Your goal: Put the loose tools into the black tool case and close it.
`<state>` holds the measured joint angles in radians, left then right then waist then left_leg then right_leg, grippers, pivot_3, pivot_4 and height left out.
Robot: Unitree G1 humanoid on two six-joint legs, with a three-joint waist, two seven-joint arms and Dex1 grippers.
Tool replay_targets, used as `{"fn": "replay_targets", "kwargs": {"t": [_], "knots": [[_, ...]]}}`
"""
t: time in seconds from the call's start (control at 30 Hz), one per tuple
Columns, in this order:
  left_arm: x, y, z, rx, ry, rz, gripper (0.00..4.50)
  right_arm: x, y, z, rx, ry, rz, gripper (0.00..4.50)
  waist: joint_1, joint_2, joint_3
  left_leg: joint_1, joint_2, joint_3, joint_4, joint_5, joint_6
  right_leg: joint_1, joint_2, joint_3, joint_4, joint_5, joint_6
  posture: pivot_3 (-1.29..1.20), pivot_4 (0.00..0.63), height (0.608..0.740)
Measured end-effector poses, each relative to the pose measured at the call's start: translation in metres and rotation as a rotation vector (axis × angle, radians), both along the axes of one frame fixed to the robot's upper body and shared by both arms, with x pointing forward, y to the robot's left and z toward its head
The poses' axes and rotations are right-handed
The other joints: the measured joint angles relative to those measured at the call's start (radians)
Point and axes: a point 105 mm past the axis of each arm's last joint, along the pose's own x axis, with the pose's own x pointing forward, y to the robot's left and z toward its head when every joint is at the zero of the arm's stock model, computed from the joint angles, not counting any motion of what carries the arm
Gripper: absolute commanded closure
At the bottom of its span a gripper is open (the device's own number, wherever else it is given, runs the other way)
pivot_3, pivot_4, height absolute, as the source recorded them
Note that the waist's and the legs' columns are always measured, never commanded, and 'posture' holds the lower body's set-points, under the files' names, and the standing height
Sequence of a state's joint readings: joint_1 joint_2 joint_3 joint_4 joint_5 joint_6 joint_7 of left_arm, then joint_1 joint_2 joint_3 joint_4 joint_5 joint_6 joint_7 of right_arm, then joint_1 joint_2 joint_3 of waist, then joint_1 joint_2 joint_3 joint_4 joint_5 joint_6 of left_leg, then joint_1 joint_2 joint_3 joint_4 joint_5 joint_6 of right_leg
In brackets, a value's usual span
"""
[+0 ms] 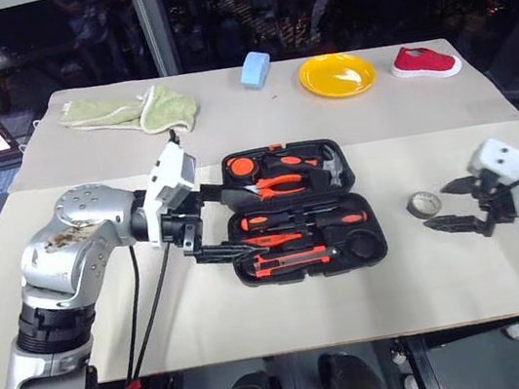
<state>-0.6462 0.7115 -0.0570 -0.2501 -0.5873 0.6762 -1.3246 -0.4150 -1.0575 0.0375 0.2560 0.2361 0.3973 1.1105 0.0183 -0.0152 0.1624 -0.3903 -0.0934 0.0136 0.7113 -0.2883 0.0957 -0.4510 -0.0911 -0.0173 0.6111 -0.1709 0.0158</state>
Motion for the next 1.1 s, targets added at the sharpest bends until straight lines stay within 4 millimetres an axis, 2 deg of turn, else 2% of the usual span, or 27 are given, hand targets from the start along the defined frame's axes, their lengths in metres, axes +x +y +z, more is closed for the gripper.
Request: {"fn": "replay_targets", "kwargs": {"t": [0.13,0.17,0.27,0.47,0.57,0.6,0.67,0.77,0.83,0.93,1.1], "knots": [[-0.001,0.0,-0.003,0.002,-0.003,0.021,0.0,0.007,0.003,-0.019,-0.03,0.053,0.029,1.0,-0.003,0.0,0.0,-0.003,-0.001,0.0,0.0,0.001,0.001,-0.005,0.0,0.0,0.001,0.0,0.0,0.0,0.15,0.732],[-0.001,0.0,-0.004,0.003,-0.005,0.027,0.0,0.011,0.003,-0.021,-0.03,0.054,0.026,1.46,-0.006,0.0,0.0,-0.003,-0.001,0.0,0.0,0.001,0.0,-0.005,0.0,0.0,0.001,0.0,0.0,0.0,0.15,0.732],[-0.002,-0.002,-0.002,0.004,-0.024,0.031,0.0,0.018,0.003,-0.027,-0.036,0.044,0.016,2.42,-0.009,0.0,0.0,-0.003,-0.001,0.0,0.0,0.001,-0.002,-0.004,0.0,0.0,0.001,0.001,-0.001,0.0,0.15,0.732],[-0.001,-0.002,-0.001,0.004,-0.032,0.041,0.0,0.017,0.002,-0.028,-0.014,0.036,0.037,4.48,-0.009,0.0,0.0,-0.001,-0.001,0.0,0.0,0.002,-0.004,-0.003,0.0,0.001,0.003,0.002,-0.002,0.0,0.15,0.732],[-0.002,-0.003,-0.001,0.002,-0.044,0.033,0.0,0.007,0.005,-0.027,0.018,0.05,0.075,4.48,-0.006,0.0,0.0,-0.001,-0.001,0.0,0.0,0.002,-0.004,-0.003,0.0,0.001,0.003,0.002,-0.002,0.0,0.15,0.732],[-0.003,-0.004,-0.001,0.004,-0.044,0.024,0.0,-0.003,0.01,-0.024,0.045,0.064,0.113,4.48,-0.005,0.001,0.0,-0.002,-0.001,0.0,-0.001,0.002,-0.003,-0.004,0.0,0.001,0.003,0.002,-0.002,0.0,0.15,0.732],[-0.004,-0.006,-0.003,0.009,-0.038,0.01,0.0,-0.018,0.03,-0.008,0.108,0.073,0.212,4.48,-0.006,0.002,0.0,-0.003,-0.001,0.0,0.0,0.003,-0.003,-0.005,0.0,0.001,0.003,0.002,-0.002,0.0,0.15,0.732],[-0.006,-0.011,-0.007,0.014,-0.03,-0.023,0.0,-0.029,0.057,0.024,0.169,0.025,0.307,4.48,-0.012,0.002,0.0,-0.002,0.0,0.0,0.0,0.002,-0.003,-0.004,0.001,0.001,0.003,0.002,-0.002,0.0,0.15,0.732],[-0.007,-0.015,-0.009,0.015,-0.045,-0.041,0.0,-0.039,0.082,0.033,0.184,0.016,0.368,4.48,-0.01,0.002,0.0,-0.001,0.001,0.0,0.0,0.002,-0.003,-0.003,0.001,0.001,0.002,0.002,-0.002,0.0,0.15,0.732],[-0.006,-0.017,-0.013,0.032,-0.06,-0.056,0.0,-0.049,0.106,0.022,0.188,0.043,0.424,4.48,-0.005,0.002,0.0,-0.002,0.001,0.0,0.0,0.002,-0.003,-0.003,0.001,0.001,0.002,0.002,-0.002,0.0,0.15,0.732],[-0.004,-0.017,-0.015,0.027,-0.05,-0.065,0.0,-0.047,0.117,0.0,0.139,0.057,0.419,4.48,-0.001,0.002,0.0,-0.002,0.0,0.0,0.001,0.001,-0.002,-0.004,0.0,0.0,0.002,0.003,-0.001,0.0,0.15,0.732]]}}
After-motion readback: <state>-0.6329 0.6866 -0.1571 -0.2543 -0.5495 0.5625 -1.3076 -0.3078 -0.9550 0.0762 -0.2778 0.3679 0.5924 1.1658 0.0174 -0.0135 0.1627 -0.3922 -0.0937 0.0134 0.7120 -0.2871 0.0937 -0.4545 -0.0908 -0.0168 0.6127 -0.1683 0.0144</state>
